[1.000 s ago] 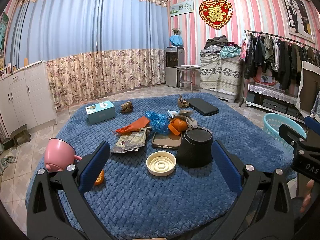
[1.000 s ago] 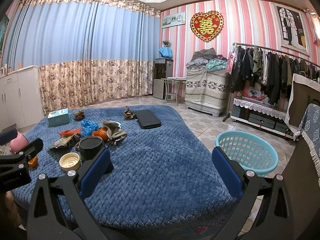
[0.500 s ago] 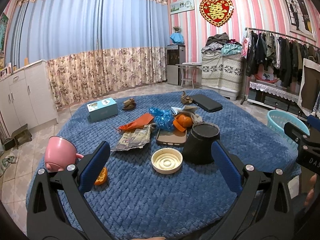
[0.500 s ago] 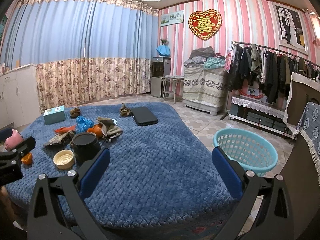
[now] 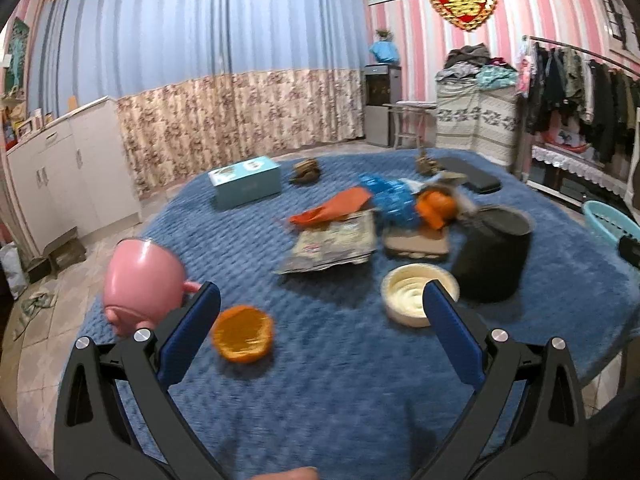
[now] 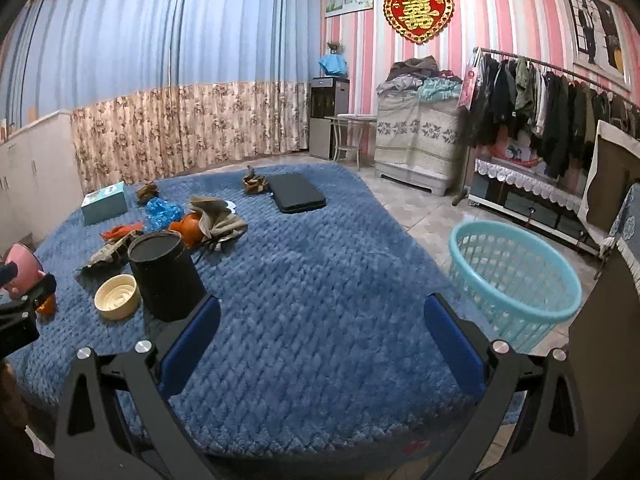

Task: Collect trash
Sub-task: 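Grasp the half orange peel with the left tool while the right tool approaches the black container, then grasp the black cylindrical container with the right tool while the left tool lifts the peel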

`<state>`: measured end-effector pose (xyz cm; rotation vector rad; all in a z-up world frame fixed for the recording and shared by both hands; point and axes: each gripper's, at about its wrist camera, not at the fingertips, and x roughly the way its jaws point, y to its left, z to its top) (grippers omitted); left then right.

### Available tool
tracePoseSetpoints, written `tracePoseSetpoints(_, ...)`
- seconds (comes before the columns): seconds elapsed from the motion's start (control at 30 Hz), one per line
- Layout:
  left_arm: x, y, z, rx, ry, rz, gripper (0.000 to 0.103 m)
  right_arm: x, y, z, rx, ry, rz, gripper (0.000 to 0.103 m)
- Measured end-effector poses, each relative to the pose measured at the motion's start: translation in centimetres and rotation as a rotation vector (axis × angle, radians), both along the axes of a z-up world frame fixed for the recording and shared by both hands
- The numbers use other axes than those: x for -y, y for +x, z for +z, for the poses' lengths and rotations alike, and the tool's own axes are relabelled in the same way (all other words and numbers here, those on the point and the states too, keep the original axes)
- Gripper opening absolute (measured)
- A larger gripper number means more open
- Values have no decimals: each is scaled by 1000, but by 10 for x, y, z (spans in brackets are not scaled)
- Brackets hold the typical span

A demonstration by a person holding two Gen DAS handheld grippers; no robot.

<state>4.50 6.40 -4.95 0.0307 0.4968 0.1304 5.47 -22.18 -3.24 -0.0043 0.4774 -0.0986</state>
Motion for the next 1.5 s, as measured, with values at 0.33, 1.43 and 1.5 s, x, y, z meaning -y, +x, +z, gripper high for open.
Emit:
tracePoseSetpoints(0.33, -38, 12, -32, -76, -55, 59, 98, -11, 30, -5, -52, 2, -15, 99)
tracePoseSetpoints(1.43, -66, 58, -8, -71, -59, 57, 33, -106, 87, -27, -185, 53, 319, 98)
tracePoseSetpoints(1.5, -65, 60, -5, -71, -68, 56, 33, -111, 93, -28, -192, 57, 331, 93)
